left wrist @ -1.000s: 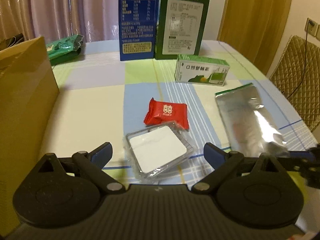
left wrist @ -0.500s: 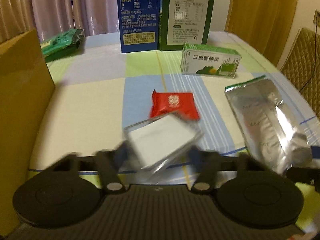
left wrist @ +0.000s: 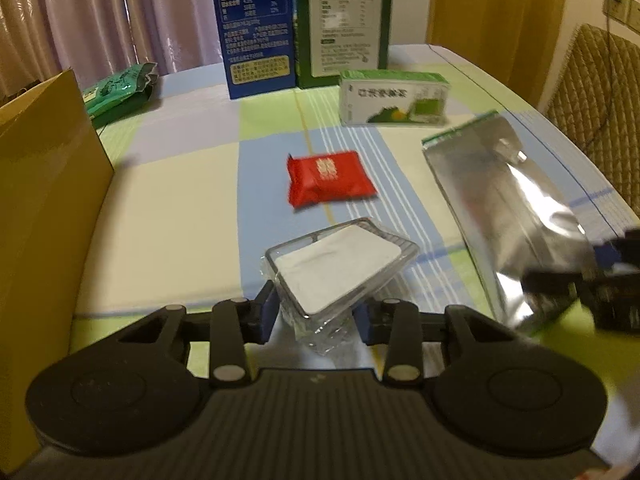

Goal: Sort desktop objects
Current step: 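Lift the foil bag with the right gripper while the left lifts the clear box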

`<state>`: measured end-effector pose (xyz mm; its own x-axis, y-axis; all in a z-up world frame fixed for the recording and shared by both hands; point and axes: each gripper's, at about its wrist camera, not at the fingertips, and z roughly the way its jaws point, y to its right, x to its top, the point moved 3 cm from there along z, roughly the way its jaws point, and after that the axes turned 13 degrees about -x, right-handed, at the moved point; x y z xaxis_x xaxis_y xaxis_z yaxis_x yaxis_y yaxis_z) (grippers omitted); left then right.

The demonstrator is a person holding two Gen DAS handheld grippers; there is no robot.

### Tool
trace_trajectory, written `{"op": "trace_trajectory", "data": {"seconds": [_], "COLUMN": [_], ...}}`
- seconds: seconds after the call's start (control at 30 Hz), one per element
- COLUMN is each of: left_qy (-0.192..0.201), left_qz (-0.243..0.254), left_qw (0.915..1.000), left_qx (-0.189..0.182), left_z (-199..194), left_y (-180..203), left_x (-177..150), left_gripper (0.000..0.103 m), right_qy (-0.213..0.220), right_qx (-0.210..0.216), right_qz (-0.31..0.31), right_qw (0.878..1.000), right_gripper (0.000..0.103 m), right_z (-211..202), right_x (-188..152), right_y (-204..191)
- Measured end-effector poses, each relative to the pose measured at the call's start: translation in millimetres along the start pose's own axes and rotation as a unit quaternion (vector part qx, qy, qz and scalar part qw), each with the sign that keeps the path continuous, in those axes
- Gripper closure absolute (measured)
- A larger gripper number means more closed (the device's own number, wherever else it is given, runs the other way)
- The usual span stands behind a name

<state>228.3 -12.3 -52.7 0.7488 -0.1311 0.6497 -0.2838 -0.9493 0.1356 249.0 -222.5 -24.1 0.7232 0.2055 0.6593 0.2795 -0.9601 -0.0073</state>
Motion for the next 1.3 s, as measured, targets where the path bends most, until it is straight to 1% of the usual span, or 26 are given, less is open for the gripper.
{"op": "trace_trajectory", "data": {"seconds": [0.1,0.13,0.23,0.33,0.37,0.43,0.47,0.5,0.53,0.57,0.6,0.63,0.67,0.7,0.73,0.83,0.9,1.0,1.07,1.13,1.23,1.3], "left_qy": [-0.008,-0.010,-0.017,-0.024,-0.026,-0.021,-0.016,-0.009,-0.002,0.005,0.011,0.016,0.019,0.021,0.024,0.029,0.031,0.019,0.006,0.001,-0.003,0.002], "left_qz": [-0.001,0.001,0.016,0.029,0.030,0.026,0.026,0.028,0.028,0.027,0.023,0.018,0.013,0.005,-0.007,-0.046,-0.053,-0.039,-0.020,-0.011,-0.007,0.010], "left_qw": [0.9999,0.9998,0.9994,0.9988,0.9987,0.9988,0.9988,0.9989,0.9989,0.9989,0.9990,0.9991,0.9992,0.9993,0.9993,0.9981,0.9977,0.9987,0.9997,0.9999,0.9999,0.9998], "left_qx": [-0.012,-0.017,-0.026,-0.031,-0.034,-0.036,-0.037,-0.037,-0.038,-0.038,-0.036,-0.035,-0.033,-0.031,-0.028,-0.030,-0.030,-0.027,-0.014,-0.004,-0.007,-0.014], "left_z": [-18,-27,-48,-67,-73,-85,-90,-95,-100,-102,-104,-104,-102,-99,-96,-86,-79,-67,-57,-51,-45,-46], "left_y": [10,15,27,35,36,39,40,42,44,45,46,46,46,45,44,41,42,47,49,50,46,47], "left_x": [-17,-24,-44,-63,-68,-78,-81,-84,-85,-85,-85,-84,-83,-82,-80,-75,-72,-67,-65,-64,-62,-58], "left_gripper": [0.070,0.070,0.070,0.069,0.066,0.051,0.039,0.035,0.033,0.027,0.023,0.022,0.021,0.016,0.015,0.015,0.015,0.015,0.015,0.017,0.024,0.029], "right_qy": [-0.003,-0.004,-0.014,-0.030,-0.033,-0.040,-0.041,-0.040,-0.034,-0.025,-0.015,-0.006,0.000,0.002,0.002,-0.002,-0.004,-0.005,-0.005,-0.008,-0.011,-0.012], "right_qx": [0.004,0.004,-0.001,-0.006,-0.009,-0.016,-0.020,-0.025,-0.034,-0.047,-0.057,-0.065,-0.069,-0.070,-0.071,-0.069,-0.067,-0.070,-0.073,-0.074,-0.073,-0.074], "right_qz": [0.007,0.007,0.006,0.021,0.024,0.031,0.037,0.041,0.043,0.044,0.043,0.042,0.041,0.040,0.041,0.044,0.040,0.032,0.028,0.029,0.031,0.029], "right_qw": [1.000,1.000,1.000,0.999,0.999,0.999,0.998,0.998,0.998,0.998,0.997,0.997,0.997,0.997,0.997,0.997,0.997,0.997,0.997,0.997,0.997,0.997], "right_gripper": [0.075,0.076,0.078,0.078,0.078,0.077,0.074,0.064,0.046,0.037,0.025,0.023,0.022,0.022,0.021,0.021,0.020,0.019,0.017,0.013,0.012,0.012], "right_z": [-8,-13,-29,-54,-63,-78,-84,-89,-94,-99,-103,-106,-107,-107,-106,-99,-96,-91,-89,-86,-83,-81], "right_x": [0,-1,-10,-30,-36,-52,-58,-62,-66,-68,-70,-70,-70,-69,-68,-66,-65,-62,-62,-62,-61,-60], "right_y": [0,0,0,7,10,18,22,24,27,29,30,31,30,31,30,26,24,20,19,20,22,22]}}
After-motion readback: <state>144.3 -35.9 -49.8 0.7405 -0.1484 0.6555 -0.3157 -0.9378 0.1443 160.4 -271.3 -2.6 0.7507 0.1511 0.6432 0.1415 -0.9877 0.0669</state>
